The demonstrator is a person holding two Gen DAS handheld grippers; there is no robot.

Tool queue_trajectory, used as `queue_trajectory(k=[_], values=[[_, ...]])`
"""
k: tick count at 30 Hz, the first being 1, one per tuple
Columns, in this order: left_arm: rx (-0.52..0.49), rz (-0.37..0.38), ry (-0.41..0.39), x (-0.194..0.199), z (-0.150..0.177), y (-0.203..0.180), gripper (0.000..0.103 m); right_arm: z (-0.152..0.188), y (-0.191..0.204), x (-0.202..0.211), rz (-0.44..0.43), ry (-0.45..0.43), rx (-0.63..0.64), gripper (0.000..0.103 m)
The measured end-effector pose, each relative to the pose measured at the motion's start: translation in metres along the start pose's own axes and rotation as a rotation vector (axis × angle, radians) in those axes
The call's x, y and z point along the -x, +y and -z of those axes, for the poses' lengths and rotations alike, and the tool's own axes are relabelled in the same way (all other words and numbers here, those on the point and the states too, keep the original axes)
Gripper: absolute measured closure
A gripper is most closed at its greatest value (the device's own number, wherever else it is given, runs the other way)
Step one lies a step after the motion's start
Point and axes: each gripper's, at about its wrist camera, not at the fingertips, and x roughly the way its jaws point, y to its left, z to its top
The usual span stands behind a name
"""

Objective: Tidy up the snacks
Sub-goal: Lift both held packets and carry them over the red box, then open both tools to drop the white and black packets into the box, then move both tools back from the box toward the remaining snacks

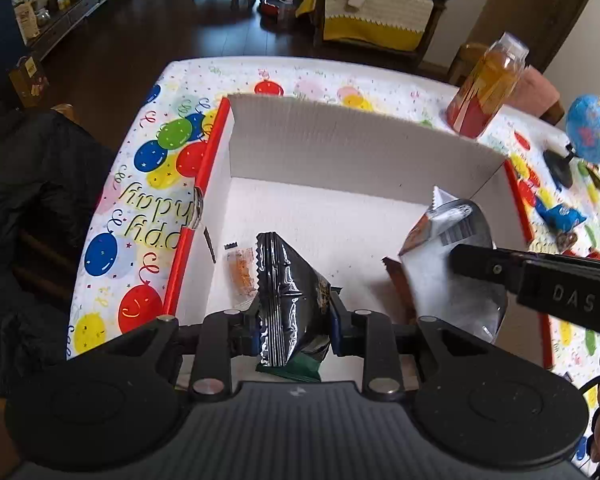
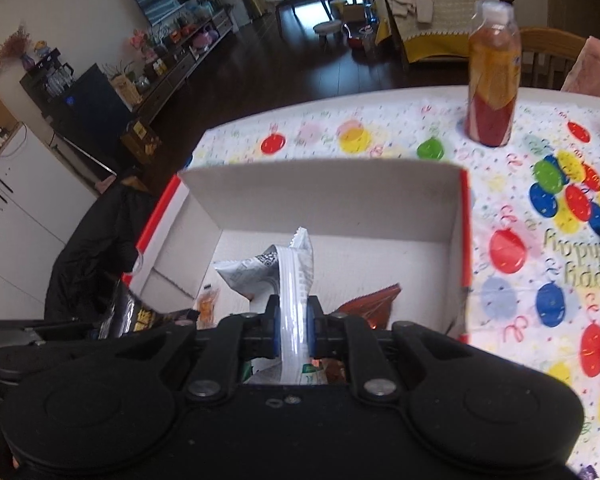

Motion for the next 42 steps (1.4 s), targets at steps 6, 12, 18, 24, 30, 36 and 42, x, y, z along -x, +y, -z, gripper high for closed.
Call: queue_trajectory(k=[6,12,18,24,30,36,42], values=[[-0.035,0.007,0.042,-0.021,0.001,-0.007,0.074,0.009,0.001,-0.017,0.007,0.044,0.001,0.093],[-0.075,-0.005,0.074,-0.033,0.009,-0.013,0.074,0.017,-0.001,-0.027,0.027,0.086,0.008,0.09],[-0.079,-0.021,0.079,-0.033,0.013,-0.012,0.073,0.019,0.003,-0.023,0.017,0.094,0.016,0.084],[-0.068,-0.026,0.053,-0.02,0.017,-0.01,0.062,0.019,0.009,-0.012,0.012,0.078,0.039,0.08],[-0.057,-0.02,0.006,-0.001,0.019,-0.009,0.049,0.019,0.013,0.009,0.009,0.044,0.055,0.074],[-0.049,-0.021,-0.041,0.021,0.023,-0.012,0.042,0.02,0.015,0.034,0.001,0.004,0.057,0.057],[-0.043,-0.007,-0.087,0.044,0.028,-0.02,0.036,0.025,0.013,0.061,0.007,-0.041,0.064,0.038]])
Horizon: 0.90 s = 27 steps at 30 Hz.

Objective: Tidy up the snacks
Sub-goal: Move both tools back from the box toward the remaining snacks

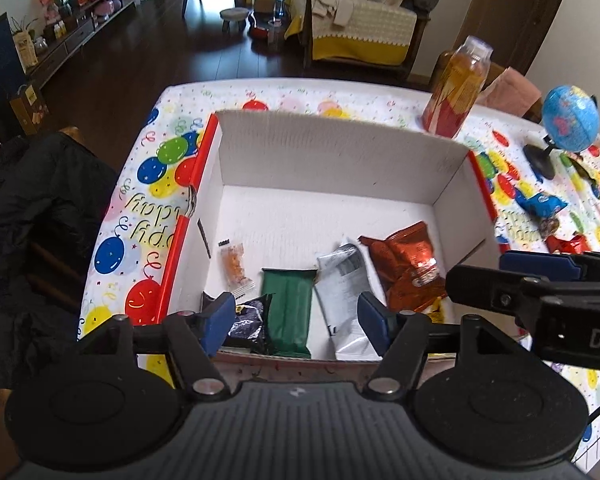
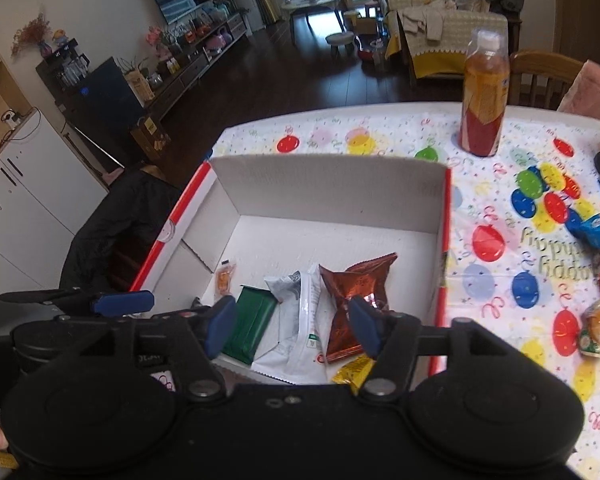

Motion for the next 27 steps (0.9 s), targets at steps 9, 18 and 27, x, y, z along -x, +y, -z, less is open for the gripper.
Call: queue_trajectory(k=[9,18,27], values=[[0.0,0.03,-0.067,0.032,0.002,-0.02,0.023,0.005,-0.012,0.043,0.001,-0.07,0.01,0.022],[-0.024,0.081,-0.122,0.056,0.002,-0.059,0.017,0.013,-0.036,0.082,0.028,-0.13,0.022,0.003],[-0.042,0.13,-0.146,0.054,0.0,-0.11,0.0,0.024,-0.087,0.122,0.037,-0.207,0.007,0.0]])
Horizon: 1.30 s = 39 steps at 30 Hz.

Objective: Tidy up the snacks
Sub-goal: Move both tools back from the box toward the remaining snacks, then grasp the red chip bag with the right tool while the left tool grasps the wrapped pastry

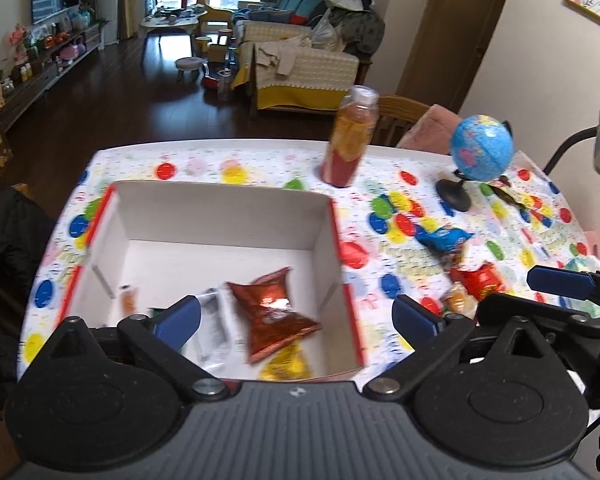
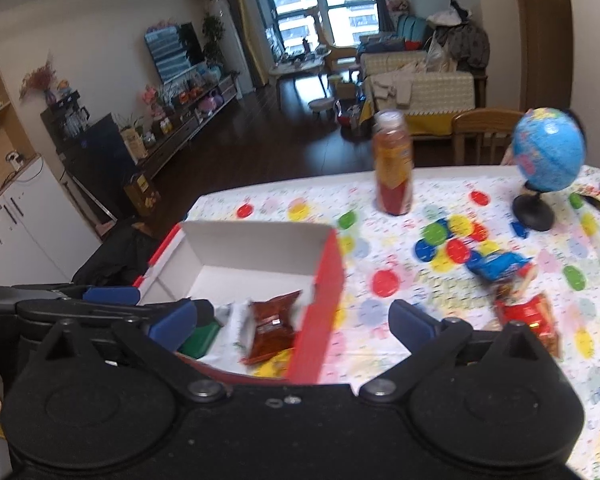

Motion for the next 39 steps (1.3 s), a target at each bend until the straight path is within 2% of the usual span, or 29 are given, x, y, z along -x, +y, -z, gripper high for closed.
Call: queue_trajectory(k=[6,13,20,27,34,39], values=[[-0.031,0.042,0.004,-0.016,0.001,-0.045,0.0,0.012,-0.052,0.023,0.05,-0.078,0.0,0.0],[-0.058,0.058,0.03,-0.045,0.007,-0.098,0.0,0.025,-0.117,0.029,0.125,0.01,-0.01,0.0],[-0.102,0.056,0.063,-0.081,0.013,-0.148,0.0,0.03,-0.182,0.026,0.231,0.04,-0.053,0.006],[-0.121,0.05,0.139,-0.134,0.019,-0.182,0.001,0.031,-0.233,0.003,0.241,0.087,-0.116,0.009],[-0.142,0.034,0.214,-0.184,0.024,-0.203,0.001,0.03,-0.262,-0.039,0.222,0.15,-0.187,0.011],[-0.133,0.053,0.257,-0.211,0.022,-0.207,0.001,0.028,-0.272,-0.066,0.184,0.183,-0.225,0.012]])
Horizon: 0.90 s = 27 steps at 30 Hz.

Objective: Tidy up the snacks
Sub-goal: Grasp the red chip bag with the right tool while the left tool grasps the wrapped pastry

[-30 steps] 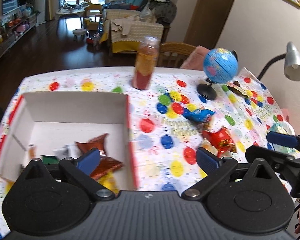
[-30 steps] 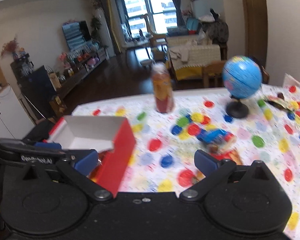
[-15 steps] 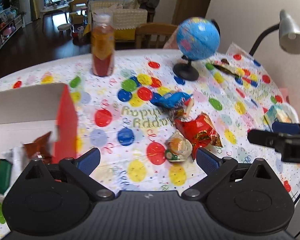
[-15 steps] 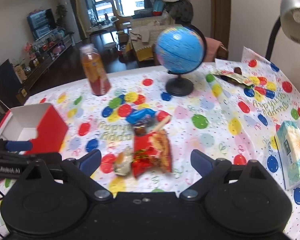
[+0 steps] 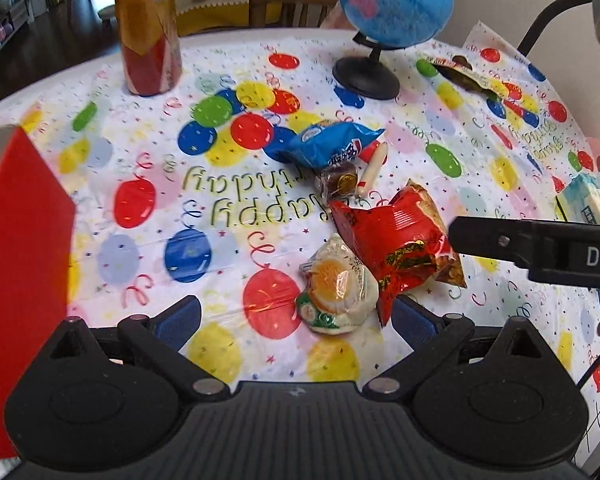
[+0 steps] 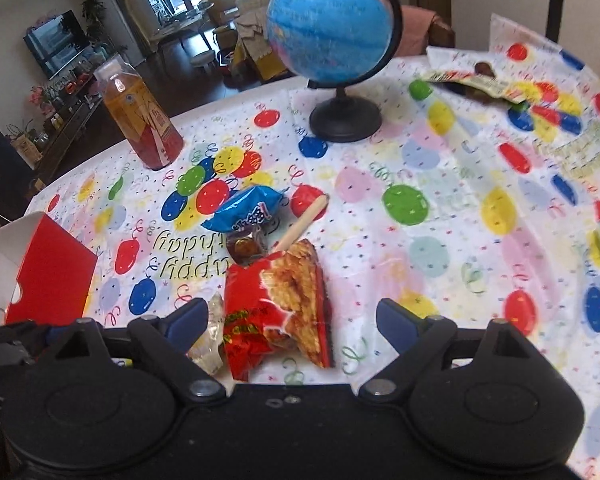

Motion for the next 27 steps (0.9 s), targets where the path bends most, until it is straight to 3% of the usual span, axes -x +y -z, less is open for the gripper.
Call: queue_trajectory(k=[4,17,22,27], values=[[0.0,0.023,0.037,-0.019,-0.006,0.001,0.003,-0.006,0.002,-0.02,-0.025,0.029,-0.011,0.012],[-0.02,0.145,0.1,-0.049,-0.015,-0.002,0.027,-0.007,0.008,-0.065,0.0,0.106,-0.004,0.012],[-0.022,0.177,0.094,-0.049,-0.017,-0.004,0.049,-0.007,0.004,-0.067,-0.002,0.1,-0.02,0.023],[-0.007,0.179,0.09,-0.047,-0.015,0.002,0.05,-0.004,-0.001,-0.062,-0.018,0.092,-0.047,0.034]])
